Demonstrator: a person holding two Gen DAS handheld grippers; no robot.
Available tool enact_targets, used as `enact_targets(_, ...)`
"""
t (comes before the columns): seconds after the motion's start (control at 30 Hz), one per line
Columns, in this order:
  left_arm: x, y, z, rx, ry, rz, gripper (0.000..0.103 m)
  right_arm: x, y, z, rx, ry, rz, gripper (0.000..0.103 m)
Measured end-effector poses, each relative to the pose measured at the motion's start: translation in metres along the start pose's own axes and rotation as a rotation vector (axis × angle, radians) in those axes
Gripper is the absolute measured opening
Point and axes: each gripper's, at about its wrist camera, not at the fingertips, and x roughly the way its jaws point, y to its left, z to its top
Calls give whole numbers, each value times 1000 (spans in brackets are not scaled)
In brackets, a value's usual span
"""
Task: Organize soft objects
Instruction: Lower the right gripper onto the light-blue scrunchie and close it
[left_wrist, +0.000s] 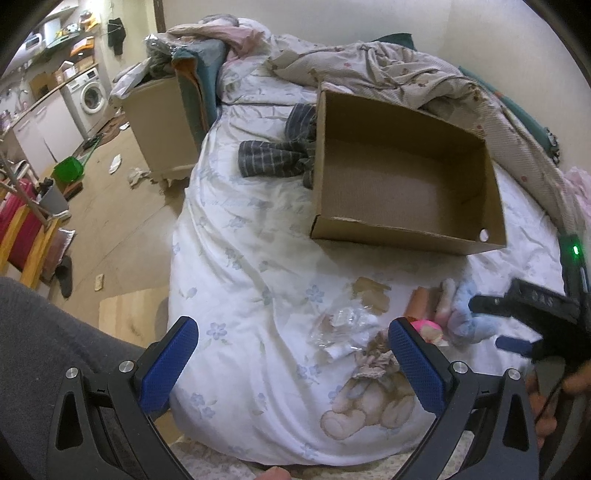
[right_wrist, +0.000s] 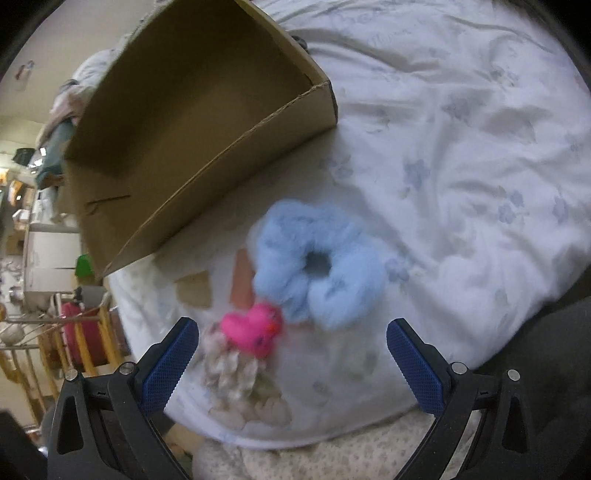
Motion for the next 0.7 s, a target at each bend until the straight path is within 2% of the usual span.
enact_targets(0.23,18,16,11,-47,88,28,103,34,10,21,-33,15,-79,103)
enact_targets(0.33,29,25,18,-72,133,63,103,46,8,23,-40,18,-83,103)
enact_targets(0.43,41,32,23,-97,184,67,103,51,10,22,-45,33,-86,103)
enact_targets(0.5,50,32,26,-104,215,50,103,50,13,25,-71,25,-102,95)
enact_targets(0.6,64,23,32,-91,270,-4,103,51,21,25,-108,13,-104,72)
enact_targets(0.63,68,18,34,-77,288,-24,103,50,24,21,-119,9,-95,51)
enact_targets(0.67,71,13,35,-64,303,-39,103,52,22,23,-135,4,-68,38)
enact_targets(0.7,76,6,37,-44,321,-54,103,51,24,22,-142,4,-52,37)
